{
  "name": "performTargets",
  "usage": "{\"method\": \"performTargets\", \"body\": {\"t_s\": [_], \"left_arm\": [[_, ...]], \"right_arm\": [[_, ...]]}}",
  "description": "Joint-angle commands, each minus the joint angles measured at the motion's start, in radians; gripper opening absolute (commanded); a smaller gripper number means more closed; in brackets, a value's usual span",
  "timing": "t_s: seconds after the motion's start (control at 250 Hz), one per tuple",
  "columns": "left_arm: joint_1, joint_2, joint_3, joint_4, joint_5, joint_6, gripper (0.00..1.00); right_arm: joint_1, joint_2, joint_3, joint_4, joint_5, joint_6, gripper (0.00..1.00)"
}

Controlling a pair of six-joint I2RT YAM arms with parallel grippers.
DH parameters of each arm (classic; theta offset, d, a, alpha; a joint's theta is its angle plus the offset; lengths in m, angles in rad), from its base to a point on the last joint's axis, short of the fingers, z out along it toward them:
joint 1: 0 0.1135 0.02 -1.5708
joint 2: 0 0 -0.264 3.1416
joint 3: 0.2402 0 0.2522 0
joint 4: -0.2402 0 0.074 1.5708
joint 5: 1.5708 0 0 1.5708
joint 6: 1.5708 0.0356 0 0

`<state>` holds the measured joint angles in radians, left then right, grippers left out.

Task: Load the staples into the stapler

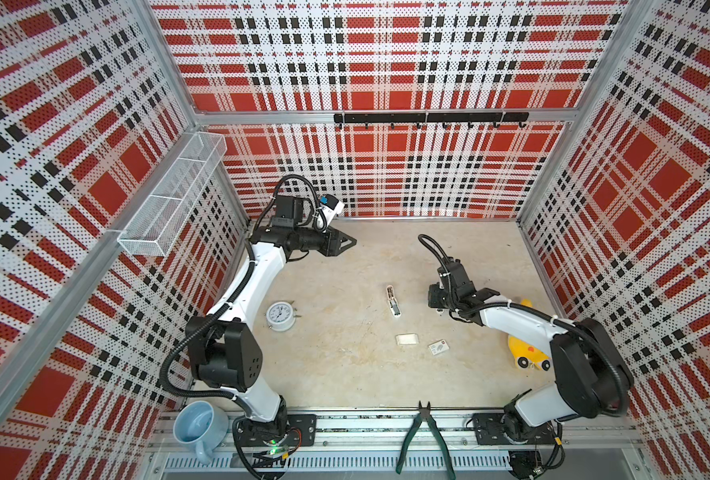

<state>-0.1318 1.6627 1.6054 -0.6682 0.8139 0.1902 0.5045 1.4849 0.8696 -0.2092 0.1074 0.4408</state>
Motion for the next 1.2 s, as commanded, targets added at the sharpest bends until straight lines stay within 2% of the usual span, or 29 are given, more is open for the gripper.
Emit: {"method": "performTargets", "body": {"t_s": [0.0, 0.136, 0.268, 0.484, 0.716, 1.196], "left_arm": [[0.039, 0.062, 0.07, -0.114, 0.024, 0.092, 0.47], [0.056, 0.109, 0.113, -0.177, 0.034, 0.125, 0.49], [0.052, 0.107, 0.086, -0.171, 0.034, 0.131, 0.55], [0.041, 0.106, 0.086, -0.181, 0.026, 0.147, 0.59], [0.037, 0.1, 0.085, -0.209, 0.01, 0.173, 0.6], [0.032, 0.106, 0.07, -0.219, 0.021, 0.186, 0.6]], "right_arm": [[0.026, -0.04, 0.016, 0.048, -0.138, -0.06, 0.37], [0.073, -0.002, 0.027, 0.078, -0.231, -0.062, 0.46], [0.136, 0.074, 0.047, 0.11, -0.226, -0.077, 0.5], [0.16, 0.172, 0.049, 0.162, -0.207, -0.084, 0.53], [0.165, 0.243, 0.091, 0.132, -0.196, -0.129, 0.54], [0.167, 0.307, 0.126, 0.122, -0.178, -0.169, 0.55]]}}
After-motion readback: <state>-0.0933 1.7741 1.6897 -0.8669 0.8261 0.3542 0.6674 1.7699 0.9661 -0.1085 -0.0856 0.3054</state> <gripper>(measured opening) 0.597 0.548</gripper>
